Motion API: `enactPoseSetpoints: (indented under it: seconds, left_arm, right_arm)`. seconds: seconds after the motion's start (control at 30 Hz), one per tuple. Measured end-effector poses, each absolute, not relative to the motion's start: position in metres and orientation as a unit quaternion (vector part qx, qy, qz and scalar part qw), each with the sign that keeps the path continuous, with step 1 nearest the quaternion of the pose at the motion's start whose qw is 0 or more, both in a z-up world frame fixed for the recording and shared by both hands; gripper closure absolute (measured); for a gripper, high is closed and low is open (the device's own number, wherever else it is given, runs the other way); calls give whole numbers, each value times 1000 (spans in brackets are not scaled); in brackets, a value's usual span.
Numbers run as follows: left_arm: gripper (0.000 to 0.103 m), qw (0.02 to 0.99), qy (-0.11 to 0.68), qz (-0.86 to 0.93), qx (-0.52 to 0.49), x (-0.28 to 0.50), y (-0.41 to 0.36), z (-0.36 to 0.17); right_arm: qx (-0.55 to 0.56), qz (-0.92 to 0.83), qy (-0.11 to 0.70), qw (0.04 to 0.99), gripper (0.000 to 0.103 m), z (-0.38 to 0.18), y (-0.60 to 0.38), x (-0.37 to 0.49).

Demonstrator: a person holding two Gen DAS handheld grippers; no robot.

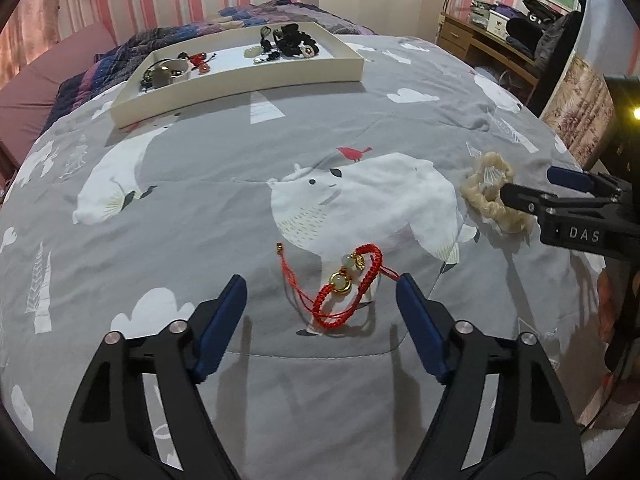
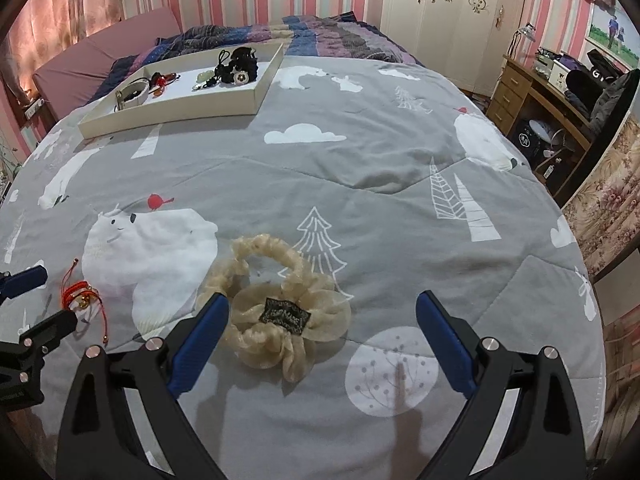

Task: Organize jewelry
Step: 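Close the left tool on the red string bracelet while the right tool grips the cream scrunchie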

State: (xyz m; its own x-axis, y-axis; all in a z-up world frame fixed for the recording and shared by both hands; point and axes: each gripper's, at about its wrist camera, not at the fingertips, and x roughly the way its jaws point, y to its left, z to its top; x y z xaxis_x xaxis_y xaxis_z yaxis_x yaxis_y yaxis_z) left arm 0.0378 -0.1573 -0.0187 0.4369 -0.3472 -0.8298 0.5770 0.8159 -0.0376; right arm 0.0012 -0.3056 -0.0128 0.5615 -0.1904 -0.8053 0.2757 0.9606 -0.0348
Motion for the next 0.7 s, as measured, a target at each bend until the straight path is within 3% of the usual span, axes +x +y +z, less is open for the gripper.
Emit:
enactPoseSetpoints:
  seconds: [0.13, 0.27, 0.43, 0.7]
  left_arm:
    - [68, 826, 470, -285, 128, 40, -158, -24]
    - [76, 821, 480, -284, 120, 45, -157, -28]
    - [95, 821, 485, -280, 112, 49, -151, -29]
    - [100, 817, 494, -280, 96, 53, -143, -29]
  right_arm:
    - [48, -133, 450, 882, 8, -13, -306, 2]
    - [51, -133, 451, 881, 8, -14, -305, 3]
    - [49, -132, 452, 881, 8, -14, -303, 3]
    - [50, -134, 455, 879, 9, -16, -301, 3]
